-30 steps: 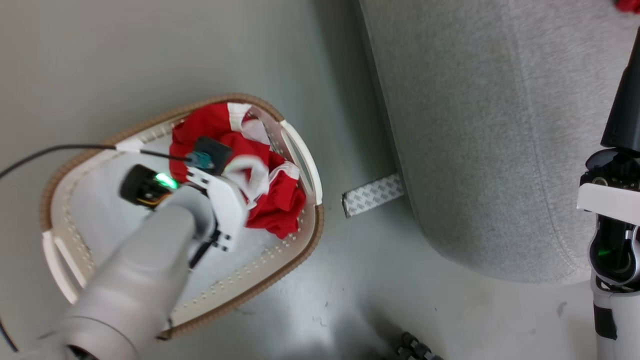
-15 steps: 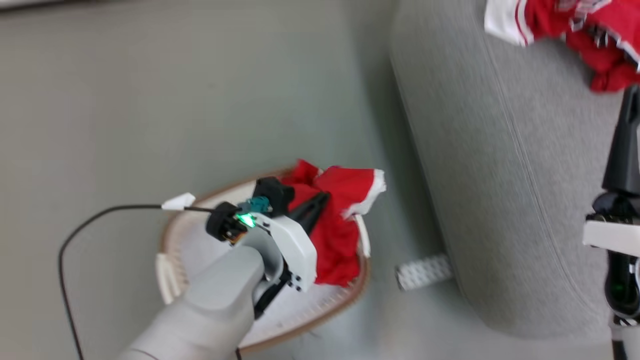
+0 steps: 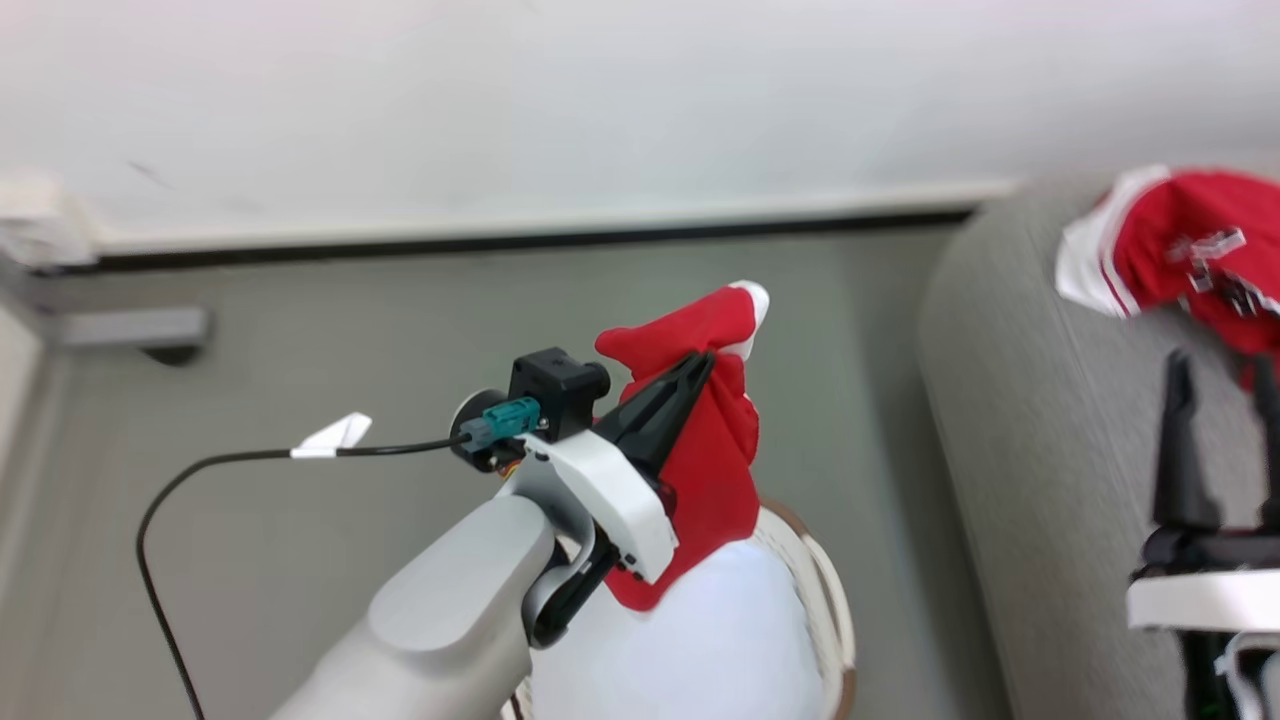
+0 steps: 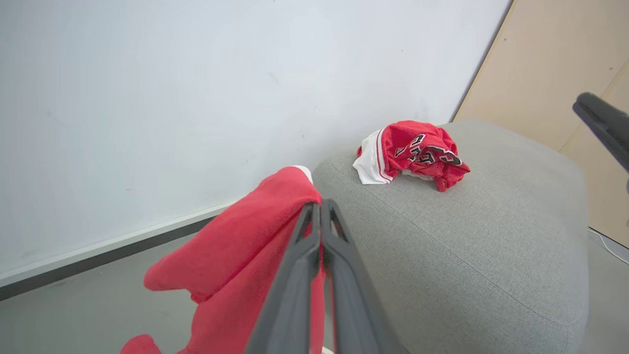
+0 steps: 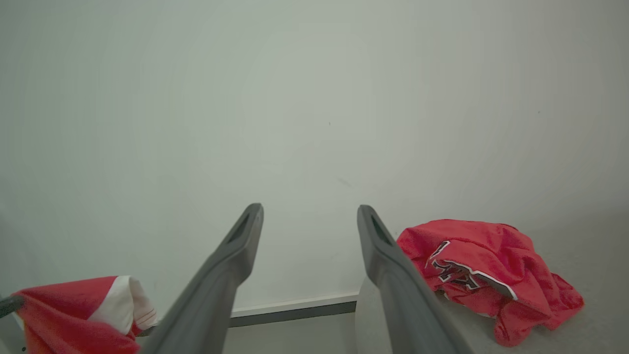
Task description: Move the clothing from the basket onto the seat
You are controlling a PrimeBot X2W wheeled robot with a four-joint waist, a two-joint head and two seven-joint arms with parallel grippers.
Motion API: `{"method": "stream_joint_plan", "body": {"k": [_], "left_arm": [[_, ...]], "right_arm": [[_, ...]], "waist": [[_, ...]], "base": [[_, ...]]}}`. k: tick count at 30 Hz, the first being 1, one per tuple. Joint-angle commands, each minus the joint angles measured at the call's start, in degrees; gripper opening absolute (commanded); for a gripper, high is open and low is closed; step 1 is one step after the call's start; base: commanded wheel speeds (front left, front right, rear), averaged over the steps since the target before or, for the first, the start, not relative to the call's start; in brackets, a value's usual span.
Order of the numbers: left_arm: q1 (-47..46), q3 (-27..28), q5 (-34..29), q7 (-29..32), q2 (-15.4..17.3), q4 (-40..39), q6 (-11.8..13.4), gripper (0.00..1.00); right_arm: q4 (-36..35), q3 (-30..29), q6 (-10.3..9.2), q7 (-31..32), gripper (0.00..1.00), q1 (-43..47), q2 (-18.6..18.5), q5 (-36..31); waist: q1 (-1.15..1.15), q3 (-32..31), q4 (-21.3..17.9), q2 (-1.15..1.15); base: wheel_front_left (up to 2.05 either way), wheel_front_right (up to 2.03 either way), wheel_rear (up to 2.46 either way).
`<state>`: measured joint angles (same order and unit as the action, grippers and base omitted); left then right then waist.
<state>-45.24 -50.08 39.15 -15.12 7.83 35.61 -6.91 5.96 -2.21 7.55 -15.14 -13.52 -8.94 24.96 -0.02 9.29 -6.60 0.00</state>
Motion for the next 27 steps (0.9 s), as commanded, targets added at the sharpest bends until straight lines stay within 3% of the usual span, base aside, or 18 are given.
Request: {"method": "stream_joint_plan", "body": {"k": [1,8,19,24,27], "left_arm": [[0.9,0.4,-0.6,0.0,0.3,-0.8,0.2,0.0],[-1.3,1.7,-1.4,0.7,1.4,-6.1,2.2,0.0],[-1.7,2.1,-0.7,3.0,2.3,-12.4,4.4,0.0],[-1.0,1.1,-0.7,3.8,2.1,-14.8,4.8,0.0],[-0.5,0.3,-0.5,4.2,1.4,-16.0,4.5,0.0]], "right_arm": [[0.5,0.6,-0.13,0.0,1.0,1.2,-0.1,0.5],[2.5,10.0,-0.13,0.0,1.0,3.4,-0.2,2.8],[1.2,28.6,-0.13,0.0,1.0,0.7,-3.6,7.4],[6.9,38.2,-0.13,0.0,1.0,-6.0,-6.4,7.6],[12.1,42.1,-0.12,0.0,1.0,-10.8,-5.9,9.8]], "waist": [[0.02,-5.1,4.6,0.0],[0.02,-9.4,6.9,0.0],[0.02,-10.8,8.6,0.0],[0.02,-10.9,9.1,0.0],[0.02,-11.0,9.7,0.0]], "base": [[0.0,0.0,0.0],[0.0,0.0,0.0],[0.0,0.0,0.0],[0.0,0.0,0.0],[0.0,0.0,0.0]]}}
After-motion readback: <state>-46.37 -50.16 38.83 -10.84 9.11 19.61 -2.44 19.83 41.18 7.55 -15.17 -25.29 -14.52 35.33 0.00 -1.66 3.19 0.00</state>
